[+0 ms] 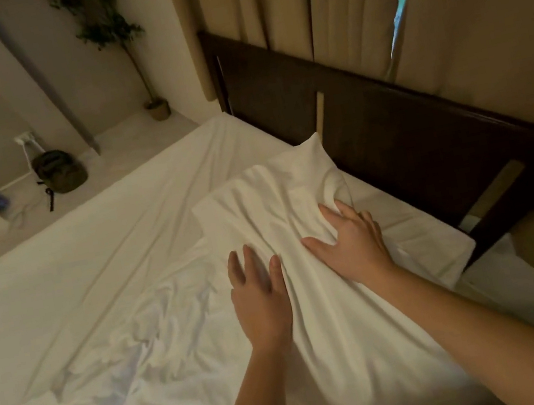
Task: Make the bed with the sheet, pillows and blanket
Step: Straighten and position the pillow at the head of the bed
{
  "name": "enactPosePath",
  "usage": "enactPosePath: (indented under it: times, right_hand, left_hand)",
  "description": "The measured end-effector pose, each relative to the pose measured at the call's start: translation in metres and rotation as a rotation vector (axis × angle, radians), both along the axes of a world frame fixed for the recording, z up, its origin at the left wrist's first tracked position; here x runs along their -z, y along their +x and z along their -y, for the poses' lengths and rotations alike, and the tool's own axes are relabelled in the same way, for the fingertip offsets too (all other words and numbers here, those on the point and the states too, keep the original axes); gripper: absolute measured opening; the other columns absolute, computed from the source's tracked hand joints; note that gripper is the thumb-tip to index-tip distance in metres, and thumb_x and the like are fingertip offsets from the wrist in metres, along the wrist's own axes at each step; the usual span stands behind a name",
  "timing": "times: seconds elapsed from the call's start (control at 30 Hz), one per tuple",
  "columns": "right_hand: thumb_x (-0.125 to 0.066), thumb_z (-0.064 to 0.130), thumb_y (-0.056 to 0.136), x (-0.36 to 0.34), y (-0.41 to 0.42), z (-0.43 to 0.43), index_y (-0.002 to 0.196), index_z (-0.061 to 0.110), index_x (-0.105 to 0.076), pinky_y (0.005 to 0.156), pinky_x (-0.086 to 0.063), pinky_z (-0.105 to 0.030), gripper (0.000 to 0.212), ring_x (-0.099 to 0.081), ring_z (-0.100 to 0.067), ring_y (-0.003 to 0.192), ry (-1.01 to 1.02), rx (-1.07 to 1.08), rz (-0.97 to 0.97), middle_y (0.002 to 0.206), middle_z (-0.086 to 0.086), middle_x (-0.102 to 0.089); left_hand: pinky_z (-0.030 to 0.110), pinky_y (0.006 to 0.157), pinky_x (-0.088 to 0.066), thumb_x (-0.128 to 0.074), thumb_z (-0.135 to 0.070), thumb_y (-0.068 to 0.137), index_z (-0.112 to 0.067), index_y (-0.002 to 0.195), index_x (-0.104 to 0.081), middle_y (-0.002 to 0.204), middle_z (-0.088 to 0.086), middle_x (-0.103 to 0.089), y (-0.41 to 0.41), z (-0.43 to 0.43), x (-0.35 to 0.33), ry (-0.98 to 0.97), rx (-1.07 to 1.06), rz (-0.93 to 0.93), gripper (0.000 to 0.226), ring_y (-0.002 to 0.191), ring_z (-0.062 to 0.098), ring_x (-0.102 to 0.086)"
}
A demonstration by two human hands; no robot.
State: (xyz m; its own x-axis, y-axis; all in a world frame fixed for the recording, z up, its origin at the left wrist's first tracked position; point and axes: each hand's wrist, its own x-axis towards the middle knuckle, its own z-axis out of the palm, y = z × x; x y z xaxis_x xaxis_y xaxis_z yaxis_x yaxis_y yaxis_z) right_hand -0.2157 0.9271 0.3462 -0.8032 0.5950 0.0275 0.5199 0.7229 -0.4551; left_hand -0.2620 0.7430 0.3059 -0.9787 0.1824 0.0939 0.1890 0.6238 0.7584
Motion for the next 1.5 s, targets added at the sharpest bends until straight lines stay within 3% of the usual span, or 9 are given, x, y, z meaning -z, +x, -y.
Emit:
enactPosePath:
  times: [0.27,0.53,0.67,0.9,1.0,1.07,1.13,1.23,1.5]
  right_hand:
    - [-0.052,0.078,0.083,0.017,-0.064,-0.131,0.154,0.036,-0.038,0.112,-0.035,-0.050,0.084,-0.040,-0.033,0.133,-0.006,-0.028,0.015,0.162,0.003,-0.033]
    - [-0.054,0.075,0.085,0.061,-0.143,-0.264,0.153,0.034,-0.041,0.113,-0.033,-0.053,0.081,-0.040,-0.034,0.134,-0.012,-0.139,0.065,0.162,0.003,-0.033]
    - [-0.057,0.073,0.085,0.086,-0.187,-0.325,0.153,0.035,-0.040,0.113,-0.031,-0.053,0.080,-0.038,-0.033,0.132,0.017,-0.195,0.087,0.162,0.005,-0.031]
    - [-0.060,0.071,0.084,0.134,-0.247,-0.401,0.152,0.035,-0.041,0.108,-0.034,-0.056,0.080,-0.040,-0.034,0.125,0.094,-0.240,0.058,0.161,0.005,-0.031]
    - [-0.061,0.069,0.084,0.159,-0.261,-0.424,0.154,0.040,-0.034,0.109,-0.033,-0.058,0.080,-0.037,-0.035,0.127,0.110,-0.273,0.091,0.163,0.006,-0.025]
    - [-0.063,0.065,0.085,0.180,-0.264,-0.437,0.156,0.042,-0.029,0.110,-0.034,-0.058,0.082,-0.036,-0.037,0.130,0.092,-0.300,0.128,0.165,0.005,-0.021]
    - [-0.062,0.061,0.088,0.205,-0.263,-0.450,0.159,0.040,-0.021,0.113,-0.034,-0.055,0.085,-0.031,-0.040,0.137,0.070,-0.334,0.268,0.167,0.003,-0.014]
    - [-0.058,0.060,0.092,0.243,-0.251,-0.464,0.162,0.036,-0.011,0.118,-0.030,-0.051,0.088,-0.020,-0.038,0.149,-0.001,-0.392,0.557,0.170,0.000,-0.007]
    - [-0.053,0.056,0.097,0.257,-0.225,-0.437,0.163,0.030,-0.011,0.118,-0.030,-0.048,0.082,-0.016,-0.031,0.152,0.024,-0.361,0.665,0.170,-0.001,-0.007]
  left_hand:
    - [0.041,0.108,-0.046,-0.045,-0.064,0.103,-0.034,0.157,-0.037,0.170,-0.003,-0.021,-0.059,-0.128,0.010,-0.009,-0.018,0.012,0.063,0.136,0.028,-0.050]
    - [0.032,0.112,-0.039,-0.045,-0.063,0.103,-0.032,0.160,-0.034,0.170,-0.003,-0.020,-0.118,-0.259,0.060,-0.019,-0.123,0.062,0.065,0.148,0.022,-0.039]
    - [0.041,0.119,-0.038,-0.045,-0.063,0.103,-0.033,0.161,-0.033,0.171,-0.005,-0.018,-0.150,-0.318,0.094,0.001,-0.162,0.103,0.066,0.151,0.019,-0.032]
    - [0.031,0.121,-0.030,-0.048,-0.058,0.104,-0.034,0.159,-0.039,0.171,-0.005,-0.020,-0.199,-0.395,0.153,0.081,-0.179,0.087,0.061,0.151,0.015,-0.032]
    - [0.032,0.120,-0.030,-0.049,-0.056,0.104,-0.035,0.160,-0.036,0.171,-0.004,-0.016,-0.211,-0.418,0.189,0.102,-0.169,0.136,0.061,0.148,0.021,-0.037]
    - [0.044,0.122,-0.033,-0.049,-0.056,0.104,-0.038,0.162,-0.028,0.172,-0.003,-0.010,-0.213,-0.426,0.222,0.048,-0.111,0.248,0.064,0.145,0.029,-0.041]
    - [0.055,0.119,-0.035,-0.047,-0.059,0.103,-0.043,0.163,-0.016,0.174,0.000,-0.001,-0.211,-0.427,0.258,-0.077,-0.001,0.424,0.070,0.143,0.038,-0.045]
    - [0.052,0.122,-0.032,-0.044,-0.062,0.103,-0.043,0.164,-0.007,0.175,0.004,0.003,-0.205,-0.420,0.293,-0.214,0.181,0.630,0.073,0.145,0.042,-0.043]
    - [0.052,0.116,-0.039,-0.042,-0.057,0.106,-0.039,0.165,-0.016,0.174,0.004,-0.010,-0.213,-0.390,0.278,-0.306,0.213,0.506,0.067,0.144,0.045,-0.039]
